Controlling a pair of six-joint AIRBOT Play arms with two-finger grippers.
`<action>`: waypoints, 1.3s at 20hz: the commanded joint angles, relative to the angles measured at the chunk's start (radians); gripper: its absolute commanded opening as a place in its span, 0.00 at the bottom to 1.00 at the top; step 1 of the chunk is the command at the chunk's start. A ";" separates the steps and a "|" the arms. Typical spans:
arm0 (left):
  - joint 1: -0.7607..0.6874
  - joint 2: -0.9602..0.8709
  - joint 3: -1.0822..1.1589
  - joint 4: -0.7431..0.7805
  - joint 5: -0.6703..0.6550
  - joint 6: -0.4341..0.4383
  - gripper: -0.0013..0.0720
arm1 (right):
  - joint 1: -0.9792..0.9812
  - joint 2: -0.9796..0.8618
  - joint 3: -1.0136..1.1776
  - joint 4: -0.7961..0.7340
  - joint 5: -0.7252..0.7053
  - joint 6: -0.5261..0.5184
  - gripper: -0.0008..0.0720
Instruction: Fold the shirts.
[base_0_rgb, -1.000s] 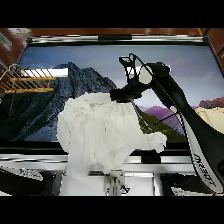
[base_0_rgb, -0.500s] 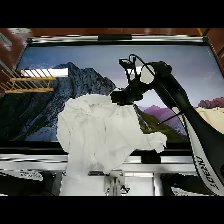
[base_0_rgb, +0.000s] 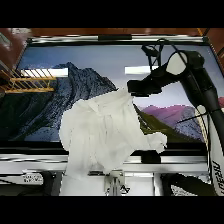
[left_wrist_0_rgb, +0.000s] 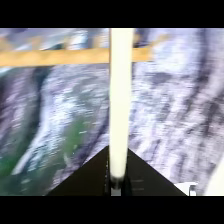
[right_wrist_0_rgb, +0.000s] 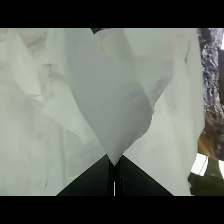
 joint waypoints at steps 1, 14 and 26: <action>-0.233 0.060 0.001 -0.013 -0.088 -0.066 0.08 | -0.062 0.007 0.037 0.000 0.074 -0.037 0.10; -0.837 0.518 -0.418 0.281 -0.211 -0.028 0.07 | -0.271 0.007 0.110 -0.075 0.269 -0.202 0.10; -1.140 0.741 -0.648 0.478 -0.224 -0.131 0.07 | -0.270 0.008 0.227 -0.114 0.329 -0.299 0.10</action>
